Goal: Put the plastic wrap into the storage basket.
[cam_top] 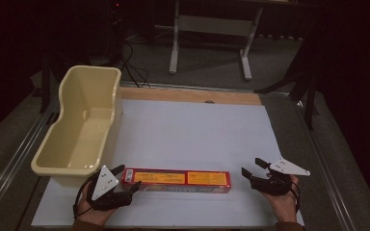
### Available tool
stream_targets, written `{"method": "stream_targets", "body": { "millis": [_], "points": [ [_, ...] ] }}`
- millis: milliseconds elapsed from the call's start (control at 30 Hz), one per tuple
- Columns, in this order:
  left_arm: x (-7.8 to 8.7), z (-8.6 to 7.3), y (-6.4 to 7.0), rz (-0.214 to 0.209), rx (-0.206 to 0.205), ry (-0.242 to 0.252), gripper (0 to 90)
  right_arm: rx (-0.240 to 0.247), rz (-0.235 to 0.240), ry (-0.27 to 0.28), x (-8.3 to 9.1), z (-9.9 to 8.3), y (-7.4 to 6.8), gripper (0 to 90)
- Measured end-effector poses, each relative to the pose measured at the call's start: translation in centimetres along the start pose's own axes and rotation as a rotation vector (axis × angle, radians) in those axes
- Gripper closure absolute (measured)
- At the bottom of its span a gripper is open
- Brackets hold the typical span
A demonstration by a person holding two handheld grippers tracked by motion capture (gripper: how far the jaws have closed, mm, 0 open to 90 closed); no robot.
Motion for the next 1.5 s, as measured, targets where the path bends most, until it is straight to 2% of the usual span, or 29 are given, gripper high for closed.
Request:
{"method": "stream_targets", "body": {
  "millis": [133,200,333,500,633,800,833,933,1033,1100,1133,1200,1267,1300,1333,1367,1433,1467,1500],
  "points": [
    [0.0,0.0,0.1,0.0,-0.003,-0.003,26.0,-0.001,0.013,0.004,0.0,0.0,0.0,28.4],
    [0.1,0.0,0.1,0.002,-0.005,0.0,27.0,-0.001,0.023,0.015,0.1,0.1,0.0,32.1],
    [0.2,0.0,0.1,0.0,-0.003,0.004,27.3,0.007,0.028,0.02,0.1,0.1,-0.2,33.4],
    [0.1,0.0,-0.1,-0.007,0.013,-0.005,26.6,0.013,0.048,0.015,0.1,0.3,-0.1,33.4],
    [0.0,-0.1,-0.1,-0.01,0.022,-0.009,26.4,0.014,0.081,0.028,0.3,0.8,0.1,34.5],
    [0.1,0.0,-0.2,-0.004,0.028,-0.004,26.4,0.017,0.122,0.02,0.2,1.4,0.2,36.1],
    [0.1,0.0,-0.2,-0.002,0.032,-0.005,26.4,0.03,0.15,0.016,0.1,1.8,0.2,35.9],
    [0.1,0.0,-0.3,-0.003,0.04,-0.004,26.5,0.04,0.176,0.005,-0.2,2.0,0.1,35.9],
    [0.1,0.0,-0.3,-0.007,0.048,-0.007,26.5,0.089,0.233,-0.02,-0.7,2.7,0.0,36.1],
    [0.0,0.0,-0.4,-0.011,0.059,-0.007,26.5,0.124,0.258,-0.04,-1.0,3.2,-0.3,35.3],
    [0.0,0.0,-0.4,-0.011,0.059,-0.007,26.5,0.124,0.258,-0.04,-1.0,3.2,-0.3,35.3],
    [0.0,0.0,-0.4,-0.016,0.064,-0.009,26.5,0.176,0.306,-0.067,-1.5,4.0,-0.8,33.5],
    [0.0,0.0,-0.4,-0.016,0.063,-0.009,26.5,0.204,0.346,-0.084,-2.0,4.4,-1.2,31.5],
    [0.0,0.0,-0.4,-0.017,0.063,-0.01,26.5,0.204,0.346,-0.084,-2.0,4.4,-1.2,31.5],
    [0.0,0.0,-0.4,-0.017,0.063,-0.012,26.5,0.215,0.393,-0.12,-2.5,4.6,-1.8,30.1],
    [0.0,0.0,-0.4,-0.021,0.065,-0.014,26.5,0.221,0.412,-0.134,-2.8,4.7,-2.1,28.7],
    [0.0,-0.1,-0.4,-0.022,0.066,-0.014,26.5,0.228,0.427,-0.144,-3.1,4.8,-2.3,27.7],
    [-0.1,0.0,-0.4,-0.024,0.068,-0.013,26.6,0.239,0.458,-0.161,-3.7,4.8,-2.8,26.4],
    [-0.1,0.0,-0.4,-0.024,0.068,-0.013,26.6,0.239,0.458,-0.161,-3.7,4.8,-2.8,26.4]
  ]
}}
Point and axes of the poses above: each handheld gripper's, and its own axes: x roughly backward along the jaws, z roughly out of its top, y roughly to its right, the point moved 3 cm from there along -x, roughly forward along the jaws, and after that the axes turned 15 degrees about x, right-handed, at the moved point
